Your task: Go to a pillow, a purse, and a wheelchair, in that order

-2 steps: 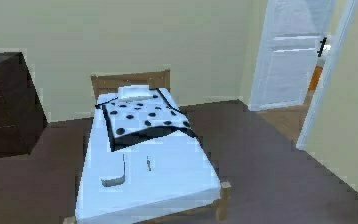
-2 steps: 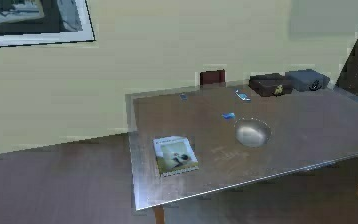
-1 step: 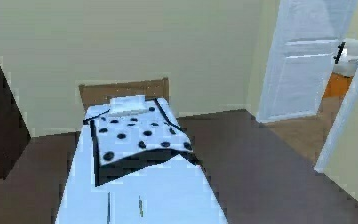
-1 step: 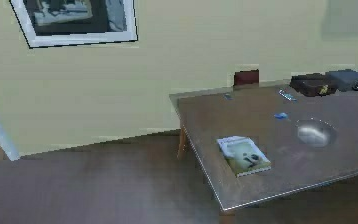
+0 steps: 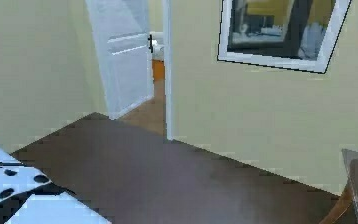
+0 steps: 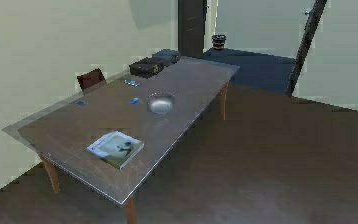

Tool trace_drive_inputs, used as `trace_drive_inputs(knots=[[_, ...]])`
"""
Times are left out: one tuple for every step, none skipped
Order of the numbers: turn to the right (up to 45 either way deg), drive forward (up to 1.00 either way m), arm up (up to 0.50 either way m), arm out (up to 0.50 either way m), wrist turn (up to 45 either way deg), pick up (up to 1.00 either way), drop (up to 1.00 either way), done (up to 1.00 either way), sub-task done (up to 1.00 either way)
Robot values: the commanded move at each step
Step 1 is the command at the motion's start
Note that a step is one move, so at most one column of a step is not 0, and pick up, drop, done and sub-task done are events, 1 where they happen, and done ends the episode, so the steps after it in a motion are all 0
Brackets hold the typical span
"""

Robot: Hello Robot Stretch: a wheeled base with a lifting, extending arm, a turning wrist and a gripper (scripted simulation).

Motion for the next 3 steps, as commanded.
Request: trace_drive_inputs(knots=[[6.0, 0.0, 0.0, 0.0, 0.0, 0.0, 0.0, 0.0, 0.0], [0.0, 0.9, 0.0, 0.0, 0.0, 0.0, 0.0, 0.0, 0.0], [-45.0, 0.0, 0.0, 0.0, 0.0, 0.0, 0.0, 0.0, 0.0]])
